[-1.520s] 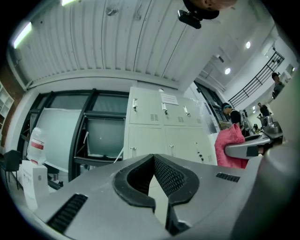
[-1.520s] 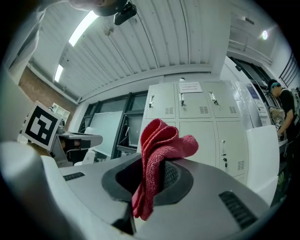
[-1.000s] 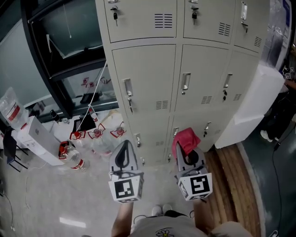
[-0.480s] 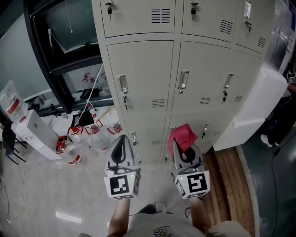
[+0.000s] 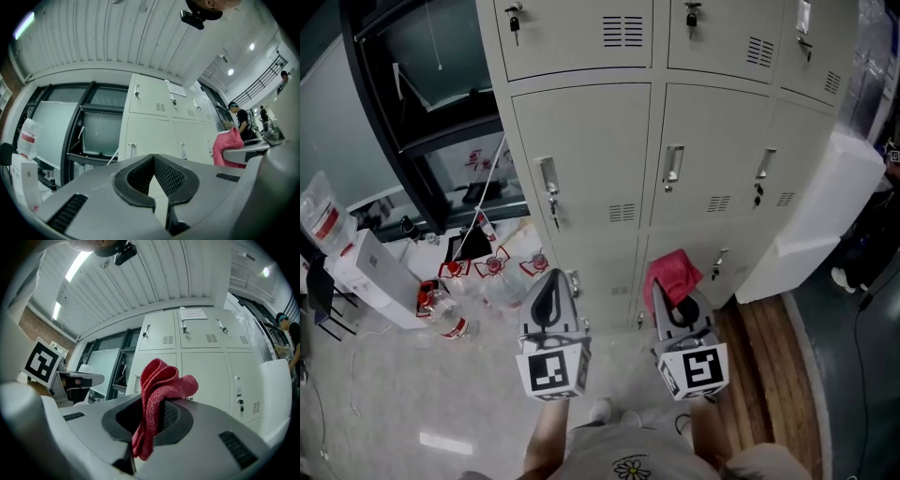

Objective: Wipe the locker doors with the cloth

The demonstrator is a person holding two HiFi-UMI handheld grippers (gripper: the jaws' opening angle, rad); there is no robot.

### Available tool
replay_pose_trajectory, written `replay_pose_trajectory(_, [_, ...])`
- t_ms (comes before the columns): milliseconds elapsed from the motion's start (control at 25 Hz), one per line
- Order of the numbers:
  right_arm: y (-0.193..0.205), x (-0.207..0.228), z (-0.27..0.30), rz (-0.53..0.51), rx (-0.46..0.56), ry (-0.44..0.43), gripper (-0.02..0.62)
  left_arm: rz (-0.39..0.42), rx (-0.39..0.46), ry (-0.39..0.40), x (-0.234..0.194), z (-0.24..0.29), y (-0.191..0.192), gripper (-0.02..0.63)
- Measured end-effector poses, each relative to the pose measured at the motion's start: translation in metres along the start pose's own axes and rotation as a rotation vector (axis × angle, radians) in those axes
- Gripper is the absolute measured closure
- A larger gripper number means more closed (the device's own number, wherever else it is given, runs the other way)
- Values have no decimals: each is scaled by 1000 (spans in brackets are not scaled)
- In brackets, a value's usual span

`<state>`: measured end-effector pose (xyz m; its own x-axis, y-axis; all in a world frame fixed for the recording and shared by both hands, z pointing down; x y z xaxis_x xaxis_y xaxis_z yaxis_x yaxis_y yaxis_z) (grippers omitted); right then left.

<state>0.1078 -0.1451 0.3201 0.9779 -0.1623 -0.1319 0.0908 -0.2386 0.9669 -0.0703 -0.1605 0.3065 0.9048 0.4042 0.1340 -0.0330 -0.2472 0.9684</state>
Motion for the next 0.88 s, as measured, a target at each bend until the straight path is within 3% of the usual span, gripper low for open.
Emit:
replay_pose_trajectory(160, [2,-1,7,-2,-1,18,569,-21,12,0,-9,5,-1,589])
replay_pose_trajectory(480, [-7,-7,22,-21,17,13,569,25,14,13,-24,12,-4,590])
replay_pose_trajectory(880, [-107,-30,116,12,195,-124,569,65,31,26,-41,19,-15,589])
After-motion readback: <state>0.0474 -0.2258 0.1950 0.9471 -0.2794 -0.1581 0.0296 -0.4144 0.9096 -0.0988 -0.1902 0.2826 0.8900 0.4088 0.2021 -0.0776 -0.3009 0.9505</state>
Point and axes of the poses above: the fingertips, and each gripper's own axes: z forward along the fingers, x to its right, y out of its underside, the point moved 2 cm from there along -z, backward along the fingers, and after that the axes turned 13 degrees about y, right-handed, at the moved point
